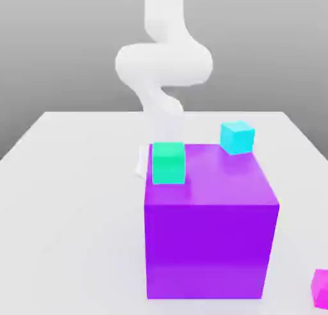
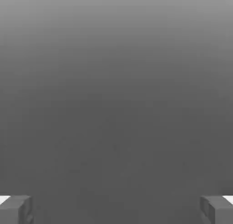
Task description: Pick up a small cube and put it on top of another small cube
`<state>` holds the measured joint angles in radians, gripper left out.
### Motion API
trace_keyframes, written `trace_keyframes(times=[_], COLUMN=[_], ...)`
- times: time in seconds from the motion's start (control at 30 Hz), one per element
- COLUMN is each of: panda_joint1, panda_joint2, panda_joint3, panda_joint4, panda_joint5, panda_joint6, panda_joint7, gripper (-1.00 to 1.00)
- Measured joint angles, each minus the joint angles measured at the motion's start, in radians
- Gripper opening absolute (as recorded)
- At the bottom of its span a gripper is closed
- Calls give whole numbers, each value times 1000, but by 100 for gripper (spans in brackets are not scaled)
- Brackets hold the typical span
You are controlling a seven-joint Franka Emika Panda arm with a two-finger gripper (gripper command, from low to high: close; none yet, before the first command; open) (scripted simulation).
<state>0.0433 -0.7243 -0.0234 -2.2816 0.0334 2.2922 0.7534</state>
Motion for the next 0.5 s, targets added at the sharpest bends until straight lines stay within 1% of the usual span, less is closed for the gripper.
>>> trace_keyframes(times=[0.17,0.3,0.5], panda_joint1=[100,164,236], panda_joint2=[186,334,551], panda_joint3=[-22,-12,37], panda_joint4=[9,12,15], panda_joint5=[75,120,140], panda_joint6=[9,20,39], panda_joint7=[-109,-185,-265], gripper=[0,0,0])
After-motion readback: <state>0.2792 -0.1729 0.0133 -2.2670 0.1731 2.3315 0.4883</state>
